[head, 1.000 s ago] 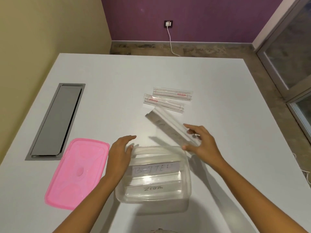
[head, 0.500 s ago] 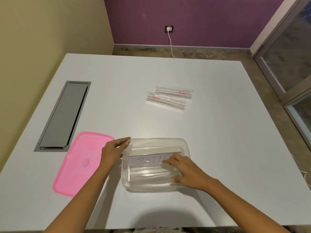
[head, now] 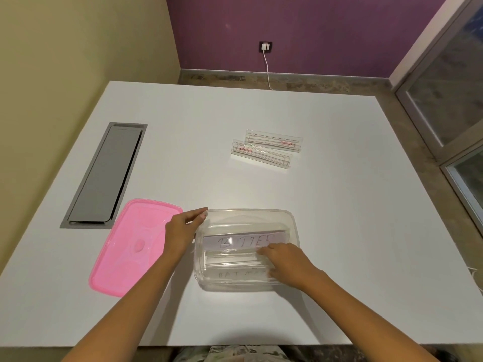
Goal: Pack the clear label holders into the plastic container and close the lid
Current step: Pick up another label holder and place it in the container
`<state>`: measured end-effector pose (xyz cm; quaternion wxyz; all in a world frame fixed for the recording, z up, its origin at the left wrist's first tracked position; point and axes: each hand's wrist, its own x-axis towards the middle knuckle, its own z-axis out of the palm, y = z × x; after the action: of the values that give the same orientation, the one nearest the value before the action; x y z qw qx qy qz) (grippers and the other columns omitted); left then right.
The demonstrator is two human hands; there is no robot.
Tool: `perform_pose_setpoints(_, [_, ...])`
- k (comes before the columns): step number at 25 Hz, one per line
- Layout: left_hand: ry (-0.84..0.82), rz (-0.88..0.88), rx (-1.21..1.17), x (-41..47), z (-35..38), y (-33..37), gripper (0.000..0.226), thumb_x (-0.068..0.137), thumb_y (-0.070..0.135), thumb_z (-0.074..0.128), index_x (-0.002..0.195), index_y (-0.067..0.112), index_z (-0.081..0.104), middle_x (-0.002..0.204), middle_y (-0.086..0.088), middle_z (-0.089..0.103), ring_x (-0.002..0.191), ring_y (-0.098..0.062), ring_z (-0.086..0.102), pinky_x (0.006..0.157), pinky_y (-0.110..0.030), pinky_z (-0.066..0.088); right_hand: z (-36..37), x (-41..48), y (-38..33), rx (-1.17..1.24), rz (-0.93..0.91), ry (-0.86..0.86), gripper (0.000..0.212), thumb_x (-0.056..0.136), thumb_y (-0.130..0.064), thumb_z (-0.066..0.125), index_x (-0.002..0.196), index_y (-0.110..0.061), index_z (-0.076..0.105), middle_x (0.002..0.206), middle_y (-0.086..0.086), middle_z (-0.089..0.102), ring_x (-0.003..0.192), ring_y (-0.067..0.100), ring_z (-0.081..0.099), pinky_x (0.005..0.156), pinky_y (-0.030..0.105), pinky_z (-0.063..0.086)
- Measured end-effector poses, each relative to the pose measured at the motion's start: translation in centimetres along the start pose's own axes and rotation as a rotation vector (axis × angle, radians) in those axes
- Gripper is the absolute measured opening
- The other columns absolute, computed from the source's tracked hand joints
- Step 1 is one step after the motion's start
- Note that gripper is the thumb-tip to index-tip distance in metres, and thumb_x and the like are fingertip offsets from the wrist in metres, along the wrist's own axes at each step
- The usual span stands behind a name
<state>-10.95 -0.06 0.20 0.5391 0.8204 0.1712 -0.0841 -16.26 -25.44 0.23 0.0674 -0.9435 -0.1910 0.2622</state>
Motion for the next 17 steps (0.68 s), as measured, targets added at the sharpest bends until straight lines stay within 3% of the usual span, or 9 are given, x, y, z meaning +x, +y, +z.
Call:
perform_pose_setpoints(3, [-0.008, -0.004, -0.015, 0.1, -0.1, -0.1, 0.026, 0.087, 0.030, 0.065, 0.110, 0.021, 0.071, 0.108, -0.002, 0.072, 0.100, -0.015, 0.065, 0.077, -0.034, 0.058, 0.1, 0.2, -0.3, 0.019, 0.017, -0.035, 0.040, 0.084, -0.010, 0.062, 0.123, -0.014, 0.053, 0.121, 0.008, 0.062, 0.110, 0.029, 0.058, 0.084, 0.039, 0.050])
perform_pose_setpoints(6, [-0.018, -0.003, -0.023, 0.1, 0.0, -0.1, 0.026, 0.087, 0.029, 0.065, 0.111, 0.020, 0.070, 0.104, 0.000, 0.072, 0.098, -0.014, 0.065, 0.073, -0.030, 0.057, -0.6, -0.1, -0.4, 0.075, 0.004, -0.028, 0.038, 0.088, -0.018, 0.059, 0.126, -0.016, 0.053, 0.122, 0.006, 0.061, 0.113, 0.027, 0.057, 0.085, 0.038, 0.050])
perform_pose_setpoints(10, [-0.026, 0.003, -0.010, 0.6, -0.1, 0.3, 0.019, 0.087, 0.025, 0.066, 0.103, 0.019, 0.072, 0.089, 0.005, 0.069, 0.095, -0.014, 0.065, 0.081, -0.036, 0.056, -3.7, 0.2, -0.2, 0.178, -0.063, 0.369, 0.020, 0.094, -0.023, 0.049, 0.106, -0.021, 0.064, 0.103, -0.005, 0.065, 0.094, 0.017, 0.063, 0.070, 0.030, 0.050])
perform_pose_setpoints(12, [-0.029, 0.032, 0.054, 1.2, 0.2, 0.5, 0.016, 0.087, 0.024, 0.064, 0.100, 0.017, 0.072, 0.092, 0.005, 0.069, 0.094, -0.013, 0.063, 0.083, -0.030, 0.052, -5.7, 1.4, 0.6, 0.174, -0.057, 0.538, 0.016, 0.093, -0.019, 0.052, 0.101, -0.019, 0.067, 0.098, -0.003, 0.065, 0.088, 0.016, 0.063, 0.066, 0.030, 0.053])
perform_pose_setpoints(17, [-0.011, 0.082, 0.138, 3.8, 2.0, 2.4, 0.016, 0.091, 0.026, 0.057, 0.099, 0.020, 0.069, 0.097, 0.008, 0.066, 0.078, -0.001, 0.059, 0.062, -0.006, 0.039, -9.6, 8.0, 4.7, 0.284, 0.134, 0.637, 0.023, 0.091, -0.009, 0.053, 0.111, -0.011, 0.064, 0.112, 0.007, 0.063, 0.105, 0.023, 0.058, 0.083, 0.038, 0.052])
